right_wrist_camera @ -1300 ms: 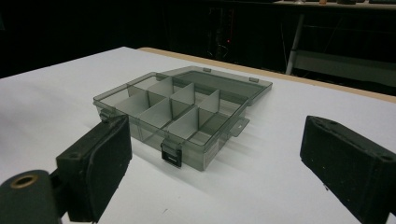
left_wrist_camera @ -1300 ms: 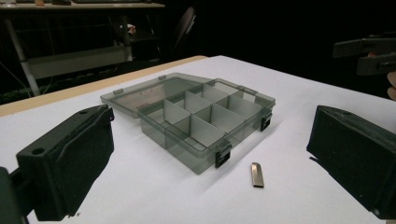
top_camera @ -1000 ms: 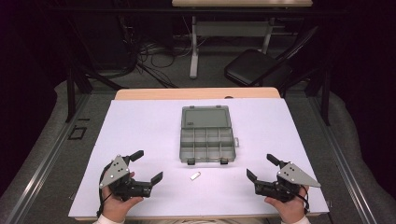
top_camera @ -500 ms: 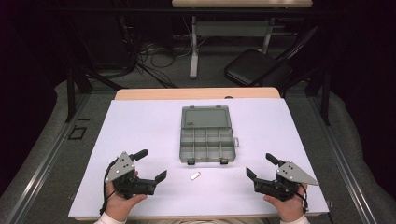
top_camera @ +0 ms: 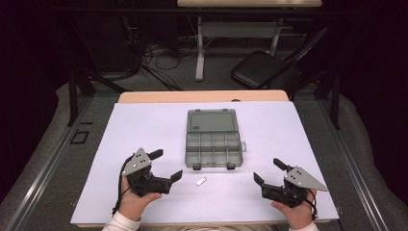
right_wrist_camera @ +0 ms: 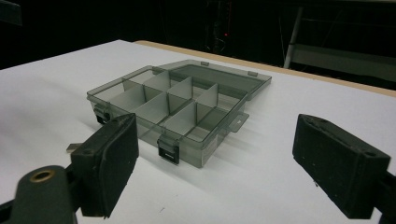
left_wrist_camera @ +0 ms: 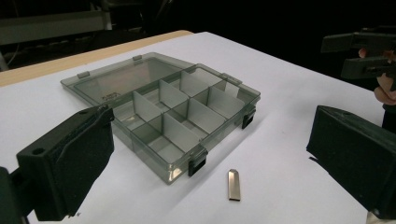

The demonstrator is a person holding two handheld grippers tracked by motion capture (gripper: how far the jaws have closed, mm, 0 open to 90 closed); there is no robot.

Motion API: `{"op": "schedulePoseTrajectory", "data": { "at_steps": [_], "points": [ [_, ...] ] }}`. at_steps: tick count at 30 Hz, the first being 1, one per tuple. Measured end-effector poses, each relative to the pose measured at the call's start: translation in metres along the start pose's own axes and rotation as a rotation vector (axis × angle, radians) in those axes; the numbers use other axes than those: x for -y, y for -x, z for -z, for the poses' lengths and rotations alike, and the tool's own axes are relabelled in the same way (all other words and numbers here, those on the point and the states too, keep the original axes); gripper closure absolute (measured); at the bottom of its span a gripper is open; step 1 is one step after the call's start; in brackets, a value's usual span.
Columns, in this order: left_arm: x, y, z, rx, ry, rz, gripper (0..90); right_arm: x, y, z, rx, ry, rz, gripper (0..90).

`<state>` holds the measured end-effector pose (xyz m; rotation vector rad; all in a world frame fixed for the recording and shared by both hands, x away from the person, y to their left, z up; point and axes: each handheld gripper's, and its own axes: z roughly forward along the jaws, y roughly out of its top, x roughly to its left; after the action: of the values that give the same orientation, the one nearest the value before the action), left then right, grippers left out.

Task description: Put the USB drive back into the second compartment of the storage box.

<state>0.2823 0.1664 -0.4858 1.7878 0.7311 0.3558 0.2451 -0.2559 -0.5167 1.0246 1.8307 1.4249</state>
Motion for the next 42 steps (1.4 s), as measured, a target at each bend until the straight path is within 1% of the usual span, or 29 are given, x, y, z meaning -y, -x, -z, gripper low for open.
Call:
{"op": "schedulePoseTrajectory", "data": {
  "at_steps": [6,8,11,14,15,16,20,22,24,26,29,32,33,34,35,36,37,42],
  "points": [
    [-0.009,0.001,-0.008,0.021,-0.015,0.016,0.2,0.000,0.000,0.000,0.000,0.000,0.000,14.3],
    [-0.010,0.001,-0.010,0.022,-0.020,0.014,0.3,0.000,0.000,0.000,0.000,0.000,-0.003,14.3],
    [-0.013,0.001,-0.015,0.021,-0.022,0.022,0.7,0.000,0.000,0.000,0.000,-0.002,-0.001,14.3],
    [-0.014,0.001,-0.020,0.022,-0.036,0.031,2.5,0.000,0.000,0.000,-0.001,0.000,-0.001,14.3],
    [-0.014,0.001,-0.022,0.024,-0.032,0.034,3.1,0.000,0.000,0.000,0.000,-0.001,-0.001,14.3],
    [-0.015,0.001,-0.023,0.024,-0.042,0.033,3.8,0.000,0.000,0.000,-0.001,0.000,-0.002,14.3],
    [-0.016,0.001,-0.029,0.023,-0.049,0.037,5.9,0.000,0.000,0.000,-0.001,-0.002,0.001,14.4],
    [-0.016,0.002,-0.032,0.019,-0.068,0.030,7.2,0.000,0.000,-0.001,-0.001,-0.001,0.005,14.4],
    [-0.015,0.004,-0.037,0.017,-0.070,0.026,11.7,0.000,0.000,-0.001,-0.003,0.000,0.006,14.3],
    [-0.015,0.004,-0.038,0.019,-0.077,0.021,15.7,0.000,0.000,-0.001,-0.003,0.000,0.006,14.3],
    [-0.015,0.006,-0.042,0.011,-0.082,0.013,15.7,0.000,0.000,-0.001,-0.005,0.000,0.005,14.4],
    [-0.014,0.008,-0.046,0.012,-0.105,0.006,16.2,0.000,0.000,-0.001,-0.005,-0.001,0.005,14.4],
    [-0.013,0.009,-0.047,0.017,-0.110,0.006,18.4,0.000,-0.001,-0.001,-0.005,-0.004,0.006,14.4],
    [-0.013,0.009,-0.049,0.018,-0.119,0.005,18.4,0.000,-0.001,-0.001,-0.005,-0.004,0.006,14.4],
    [-0.012,0.010,-0.050,0.024,-0.128,0.005,22.0,0.000,-0.001,-0.001,-0.005,-0.007,0.007,14.4],
    [-0.011,0.011,-0.053,0.025,-0.142,0.000,22.8,0.000,-0.001,-0.002,-0.006,-0.007,0.007,14.4],
    [-0.010,0.012,-0.055,0.023,-0.146,-0.006,23.6,0.000,-0.001,-0.002,-0.006,-0.007,0.007,14.4],
    [-0.008,0.014,-0.060,0.024,-0.170,-0.008,27.6,0.000,-0.001,-0.002,-0.007,-0.009,0.010,14.4]
  ]
}}
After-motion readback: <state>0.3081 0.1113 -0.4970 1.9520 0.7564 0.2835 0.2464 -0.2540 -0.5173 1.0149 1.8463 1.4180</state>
